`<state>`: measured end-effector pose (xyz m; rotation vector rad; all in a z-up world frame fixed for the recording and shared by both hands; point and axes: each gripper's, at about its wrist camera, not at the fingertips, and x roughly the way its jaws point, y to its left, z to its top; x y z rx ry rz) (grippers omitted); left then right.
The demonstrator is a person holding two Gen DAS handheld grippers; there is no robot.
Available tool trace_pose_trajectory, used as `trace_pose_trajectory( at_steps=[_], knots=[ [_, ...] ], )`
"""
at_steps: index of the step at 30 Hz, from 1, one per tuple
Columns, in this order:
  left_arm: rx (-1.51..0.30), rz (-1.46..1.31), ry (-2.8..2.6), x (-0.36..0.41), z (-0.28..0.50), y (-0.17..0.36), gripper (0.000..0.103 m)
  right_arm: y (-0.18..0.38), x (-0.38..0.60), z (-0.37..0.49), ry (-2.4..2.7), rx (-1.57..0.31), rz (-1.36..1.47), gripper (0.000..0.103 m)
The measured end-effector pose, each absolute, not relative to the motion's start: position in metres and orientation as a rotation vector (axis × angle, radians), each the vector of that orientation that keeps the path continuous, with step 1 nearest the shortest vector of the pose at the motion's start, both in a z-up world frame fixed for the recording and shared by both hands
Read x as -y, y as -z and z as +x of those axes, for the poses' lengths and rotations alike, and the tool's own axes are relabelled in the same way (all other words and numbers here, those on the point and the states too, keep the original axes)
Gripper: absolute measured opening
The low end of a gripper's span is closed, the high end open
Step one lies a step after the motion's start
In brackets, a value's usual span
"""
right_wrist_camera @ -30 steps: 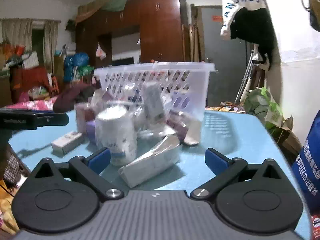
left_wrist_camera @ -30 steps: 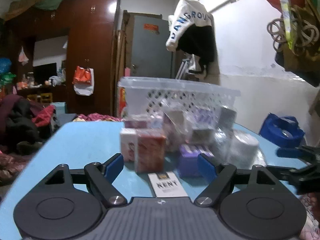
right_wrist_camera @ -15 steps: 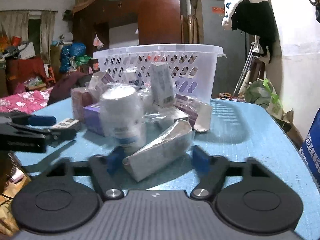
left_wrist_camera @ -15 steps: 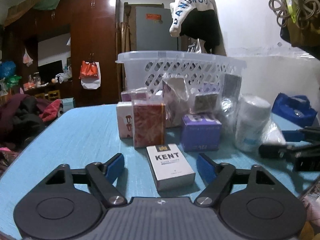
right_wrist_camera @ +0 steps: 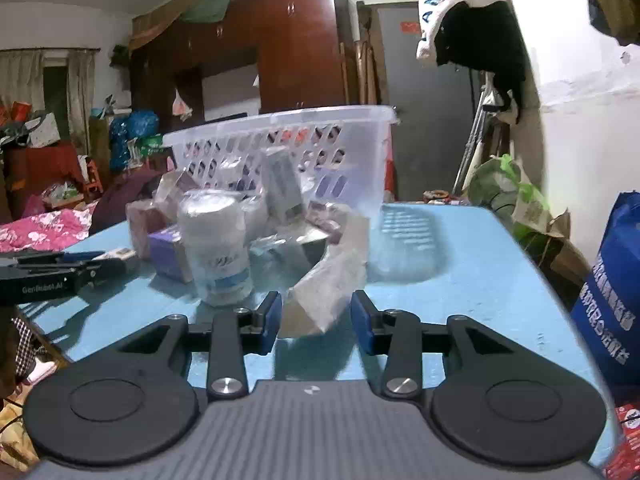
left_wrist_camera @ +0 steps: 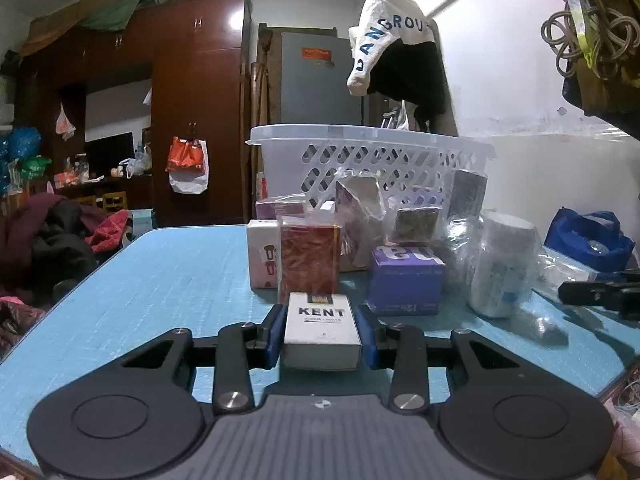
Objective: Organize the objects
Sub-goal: 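Grasp the white KENT pack with the left tool while the right tool grasps a silver bagged item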
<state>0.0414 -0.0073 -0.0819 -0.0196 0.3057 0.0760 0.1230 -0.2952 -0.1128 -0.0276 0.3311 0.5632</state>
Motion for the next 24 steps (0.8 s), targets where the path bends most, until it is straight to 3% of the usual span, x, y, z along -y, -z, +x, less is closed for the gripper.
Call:
trace_pose_trajectory(
  at_steps=[24],
  knots=[
    [-0.281, 0.004, -0.089, 0.009, 0.036, 0.085, 0.04, 0.117, 0.297, 0.125, -0.581, -0.349, -0.044, 0.034]
  ],
)
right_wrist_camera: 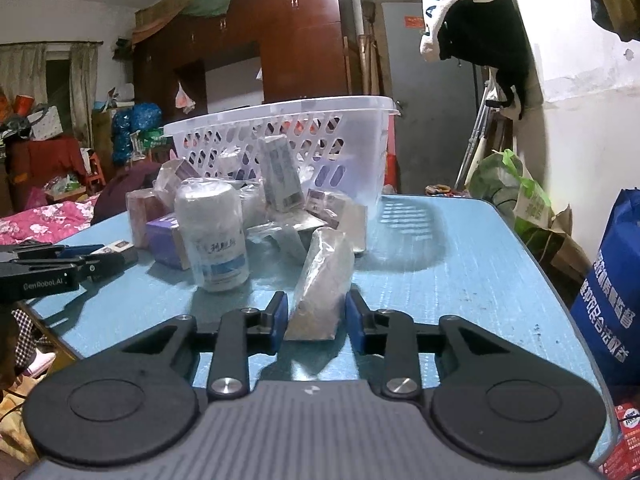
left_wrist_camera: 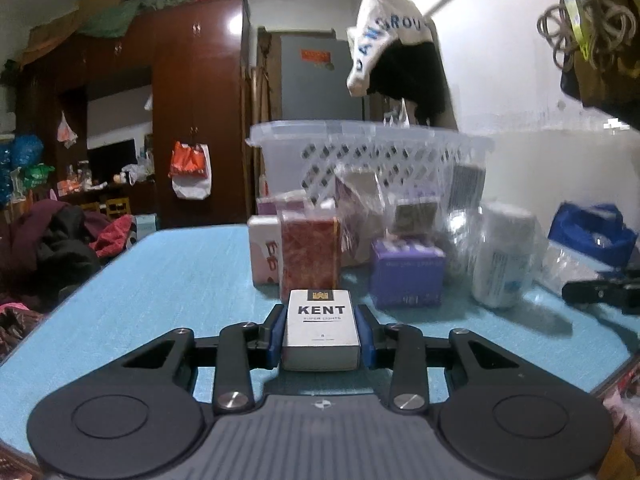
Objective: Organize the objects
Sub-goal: 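Grasp the white KENT pack with the left tool while the right tool grasps a silver bagged item, then carry both items over the white basket and open both tools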
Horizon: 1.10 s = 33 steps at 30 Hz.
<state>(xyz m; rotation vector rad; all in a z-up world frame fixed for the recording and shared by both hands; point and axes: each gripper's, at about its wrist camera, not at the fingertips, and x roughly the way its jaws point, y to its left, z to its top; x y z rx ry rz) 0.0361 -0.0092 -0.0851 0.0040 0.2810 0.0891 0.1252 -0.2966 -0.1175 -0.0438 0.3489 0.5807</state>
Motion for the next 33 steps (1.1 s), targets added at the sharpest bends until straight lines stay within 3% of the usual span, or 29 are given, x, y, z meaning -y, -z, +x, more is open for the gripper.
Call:
trace_pose_trajectory(
  at_steps=[15, 24, 33],
  knots=[
    [-0.194, -0.023, -0.092, 0.0, 0.026, 0.06, 0.04, 0.083, 0.313, 0.116, -0.564, -0.225, -0.001, 0.032],
    [-0.09, -0.032, -0.03, -0.009, 0.037, 0.008, 0.04, 0.029, 0.307, 0.136, -0.6, -0.094, -0.002, 0.032],
    [-0.107, -0.041, 0.02, -0.007, 0.148, -0.071, 0.04, -0.034, 0.238, 0.208, -0.687, -0.065, -0.085, 0.032]
  ],
)
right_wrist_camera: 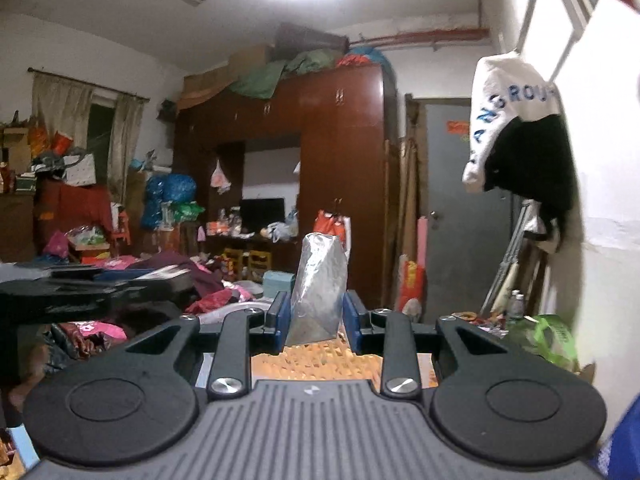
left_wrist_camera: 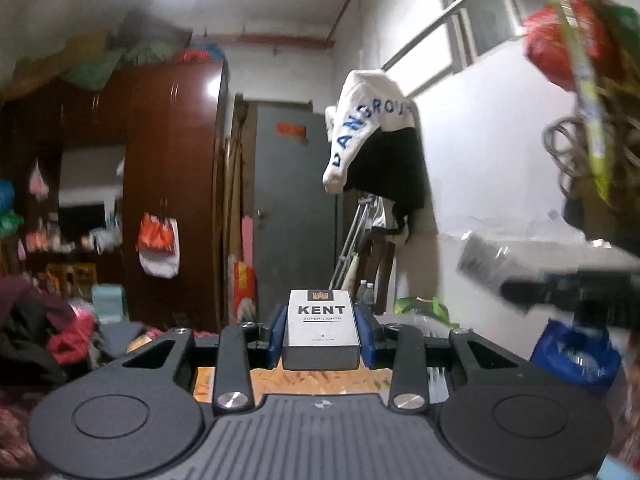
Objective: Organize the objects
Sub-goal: 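Carry both items over the white basket and open both tools, then grasp a red box with the left tool while the right tool grasps the white cylindrical container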
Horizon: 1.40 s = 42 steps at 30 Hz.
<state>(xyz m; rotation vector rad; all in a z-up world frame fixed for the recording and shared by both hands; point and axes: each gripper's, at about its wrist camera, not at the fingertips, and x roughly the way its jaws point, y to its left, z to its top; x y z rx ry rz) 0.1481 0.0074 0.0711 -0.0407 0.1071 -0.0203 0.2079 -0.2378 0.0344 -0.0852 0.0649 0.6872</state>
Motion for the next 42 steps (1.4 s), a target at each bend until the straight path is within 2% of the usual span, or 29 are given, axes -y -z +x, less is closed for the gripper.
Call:
trace_pose_trajectory(
  at_steps=[3, 4, 5, 6, 8, 10, 11, 12, 15, 18, 22, 23, 27, 34, 36, 38, 40, 42],
  knots=[
    [-0.166, -0.075, 0.032, -0.012, 0.186, -0.074, 0.041, -0.032, 0.218, 0.228, -0.681, -0.084, -0.118, 0.033],
    [-0.182, -0.054, 0.031, -0.012, 0.198, -0.072, 0.054, -0.029, 0.212, 0.235, -0.666, -0.085, -0.132, 0.035],
    [-0.233, -0.023, 0.019, -0.011, 0.212, -0.067, 0.076, -0.024, 0.209, 0.239, -0.66, -0.11, -0.156, 0.053],
    [-0.275, -0.021, 0.003, -0.011, 0.22, -0.062, 0.077, -0.019, 0.205, 0.248, -0.655, -0.158, -0.179, 0.075],
    [-0.3, -0.042, 0.016, -0.015, 0.216, -0.052, 0.077, -0.009, 0.209, 0.248, -0.632, -0.181, -0.176, 0.088],
    [-0.264, -0.075, 0.058, -0.021, 0.188, -0.043, 0.077, 0.0, 0.225, 0.233, -0.633, -0.169, -0.135, 0.092],
    [-0.244, -0.083, 0.059, -0.023, 0.172, -0.039, 0.079, 0.006, 0.235, 0.222, -0.641, -0.169, -0.104, 0.101],
    [-0.225, -0.085, 0.054, -0.024, 0.151, -0.031, 0.08, 0.015, 0.246, 0.208, -0.661, -0.176, -0.083, 0.103],
    [-0.198, -0.075, 0.059, -0.022, 0.102, 0.0, 0.084, 0.042, 0.266, 0.171, -0.695, -0.196, -0.061, 0.103],
    [-0.254, -0.132, 0.104, -0.022, 0.072, 0.032, 0.084, 0.071, 0.274, 0.142, -0.735, -0.236, -0.025, 0.103],
    [-0.276, -0.132, 0.056, -0.027, 0.061, 0.052, 0.084, 0.09, 0.273, 0.128, -0.734, -0.235, 0.006, 0.103],
    [-0.28, -0.115, 0.01, -0.029, 0.061, 0.053, 0.084, 0.094, 0.271, 0.127, -0.728, -0.236, 0.007, 0.101],
    [-0.311, -0.112, -0.038, -0.038, 0.068, 0.051, 0.082, 0.092, 0.263, 0.14, -0.74, -0.259, 0.012, 0.08],
    [-0.386, -0.017, -0.06, -0.018, 0.089, 0.059, 0.081, 0.098, 0.249, 0.133, -0.747, -0.253, -0.061, 0.071],
    [-0.402, -0.033, -0.055, -0.019, 0.091, 0.058, 0.077, 0.101, 0.246, 0.134, -0.74, -0.242, -0.078, 0.068],
    [-0.411, -0.045, -0.057, -0.022, 0.089, 0.058, 0.073, 0.103, 0.246, 0.135, -0.755, -0.252, -0.071, 0.059],
    [-0.433, -0.054, -0.057, -0.021, 0.091, 0.06, 0.065, 0.105, 0.247, 0.134, -0.762, -0.246, -0.064, 0.057],
    [-0.452, -0.051, -0.055, -0.018, 0.094, 0.062, 0.06, 0.105, 0.248, 0.135, -0.779, -0.249, -0.065, 0.049]
  ],
)
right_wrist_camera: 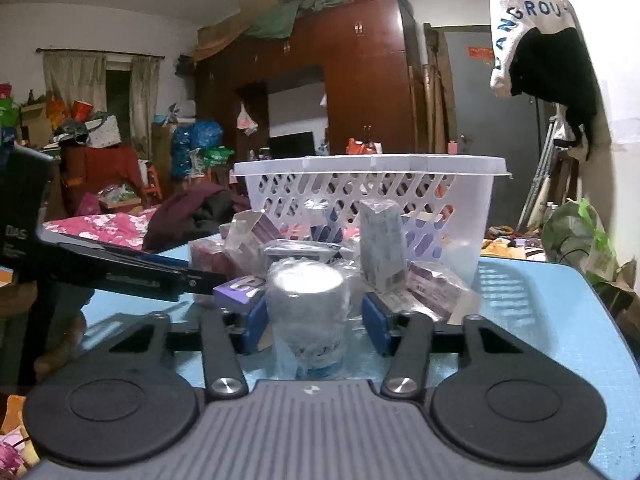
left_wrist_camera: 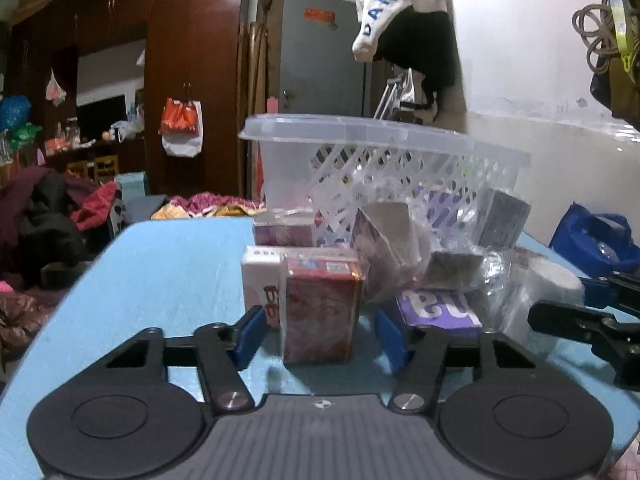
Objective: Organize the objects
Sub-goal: 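Grasp a red box with the left tool while the right tool grasps the white cylindrical container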
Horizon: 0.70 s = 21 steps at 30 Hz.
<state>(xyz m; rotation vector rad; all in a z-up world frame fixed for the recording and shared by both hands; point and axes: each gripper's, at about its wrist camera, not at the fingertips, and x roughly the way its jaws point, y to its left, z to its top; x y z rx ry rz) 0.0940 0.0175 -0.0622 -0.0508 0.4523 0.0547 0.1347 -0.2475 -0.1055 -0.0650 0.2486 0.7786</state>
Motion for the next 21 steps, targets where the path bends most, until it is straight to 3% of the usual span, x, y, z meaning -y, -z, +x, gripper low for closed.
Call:
trace_pose_trajectory(
  at_steps=[3, 21],
  knots=[
    [-0.474, -0.023, -0.067, -0.012, 0.097, 0.066, 0.045, 0.105, 0.247, 0.134, -0.787, -0.251, -0.068, 0.047],
    [-0.301, -0.074, -0.032, -0.015, 0.075, 0.067, 0.045, 0.107, 0.262, 0.13, -0.803, -0.126, 0.034, 0.046]
  ],
)
